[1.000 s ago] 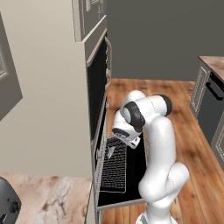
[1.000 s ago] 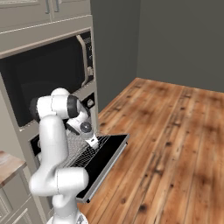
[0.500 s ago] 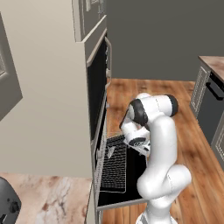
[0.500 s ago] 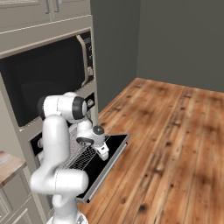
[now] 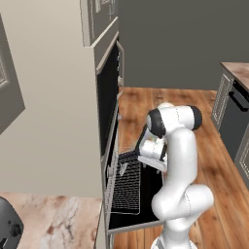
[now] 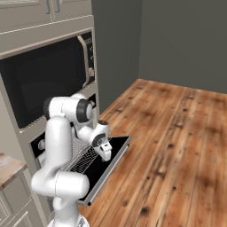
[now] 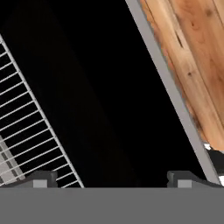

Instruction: Place the fish on the bottom rack of the oven, and slide the tray back inside. Close the oven door.

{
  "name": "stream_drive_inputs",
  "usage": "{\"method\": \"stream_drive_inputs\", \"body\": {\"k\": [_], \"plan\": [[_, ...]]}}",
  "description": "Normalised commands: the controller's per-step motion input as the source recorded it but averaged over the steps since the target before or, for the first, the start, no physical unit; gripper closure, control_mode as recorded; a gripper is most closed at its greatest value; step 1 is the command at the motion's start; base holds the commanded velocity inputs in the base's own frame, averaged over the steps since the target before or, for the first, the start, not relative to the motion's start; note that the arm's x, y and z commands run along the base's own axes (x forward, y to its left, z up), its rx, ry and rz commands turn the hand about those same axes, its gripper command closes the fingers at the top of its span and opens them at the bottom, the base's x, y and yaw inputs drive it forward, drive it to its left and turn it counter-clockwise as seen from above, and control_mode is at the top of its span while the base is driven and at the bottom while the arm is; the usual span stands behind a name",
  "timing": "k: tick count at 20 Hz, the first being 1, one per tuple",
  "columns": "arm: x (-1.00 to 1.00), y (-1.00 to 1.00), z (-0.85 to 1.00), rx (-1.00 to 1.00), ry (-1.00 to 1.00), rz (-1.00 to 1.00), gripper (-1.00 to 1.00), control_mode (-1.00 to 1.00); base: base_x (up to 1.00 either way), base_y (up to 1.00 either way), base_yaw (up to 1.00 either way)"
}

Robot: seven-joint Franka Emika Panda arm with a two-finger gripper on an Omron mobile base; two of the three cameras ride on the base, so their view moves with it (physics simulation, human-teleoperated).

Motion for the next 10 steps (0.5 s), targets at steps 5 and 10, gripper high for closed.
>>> {"method": "stream_drive_inputs", "body": {"k": [5, 10], "plan": [[0.21, -0.09, 0.0, 0.1, 0.16, 0.0, -1.0, -1.0, 0.0, 0.0, 0.0], [-0.03, -0.48, -0.08, 0.14, 0.08, 0.0, -1.0, -1.0, 0.0, 0.0, 0.0]]}}
